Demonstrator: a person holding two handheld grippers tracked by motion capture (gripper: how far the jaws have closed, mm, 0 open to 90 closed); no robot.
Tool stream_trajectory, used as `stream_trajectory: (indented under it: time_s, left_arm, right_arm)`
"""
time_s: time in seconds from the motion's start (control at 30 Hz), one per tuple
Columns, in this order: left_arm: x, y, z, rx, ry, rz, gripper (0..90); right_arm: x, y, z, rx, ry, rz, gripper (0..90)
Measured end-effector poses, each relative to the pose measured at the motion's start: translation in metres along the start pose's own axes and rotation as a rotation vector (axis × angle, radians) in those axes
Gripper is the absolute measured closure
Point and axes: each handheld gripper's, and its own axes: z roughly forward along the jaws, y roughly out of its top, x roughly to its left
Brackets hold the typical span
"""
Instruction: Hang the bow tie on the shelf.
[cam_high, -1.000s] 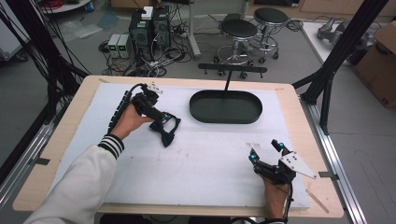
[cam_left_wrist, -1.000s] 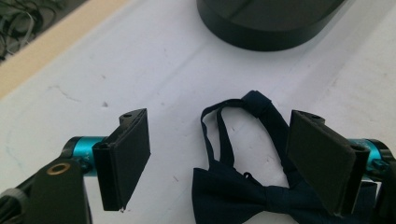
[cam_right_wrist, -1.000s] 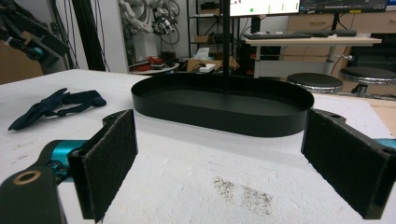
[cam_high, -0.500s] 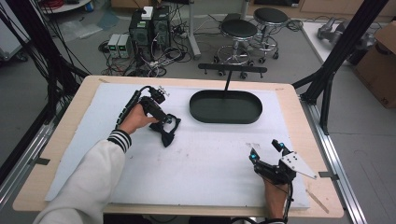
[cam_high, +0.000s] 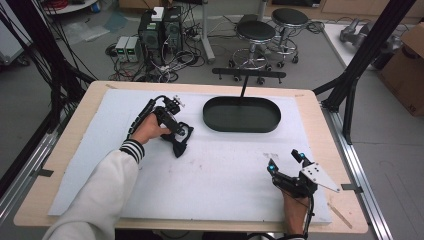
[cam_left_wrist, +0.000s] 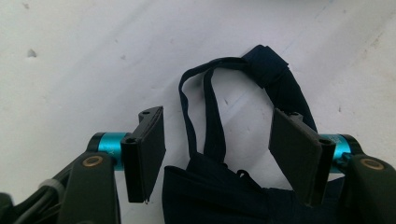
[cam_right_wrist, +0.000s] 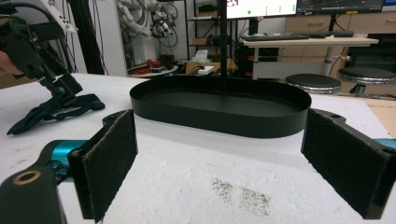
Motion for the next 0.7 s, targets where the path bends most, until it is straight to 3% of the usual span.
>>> stream_trajectory:
  time_s: [0.1, 0.27, 0.57, 0.7]
  left_arm:
    - [0.001, 0.0, 0.002, 0.013, 0.007, -0.009, 36.5]
    - [0.004, -0.001, 0.004, 0.031, -0.017, -0.004, 35.7]
    - [0.004, -0.001, 0.01, 0.071, 0.007, -0.006, 44.3]
    - [0.005, -0.001, 0.01, 0.07, 0.013, -0.025, 48.8]
  right_arm:
    - [0.0, 0.0, 0.0, -0.001, 0.001, 0.001, 9.8]
    - [0.0, 0.0, 0.0, -0.001, 0.001, 0.002, 9.8]
    - [0.0, 0.0, 0.0, -0.003, -0.001, 0.002, 9.8]
    - [0.0, 0.0, -0.001, -0.002, -0.001, 0.009, 9.8]
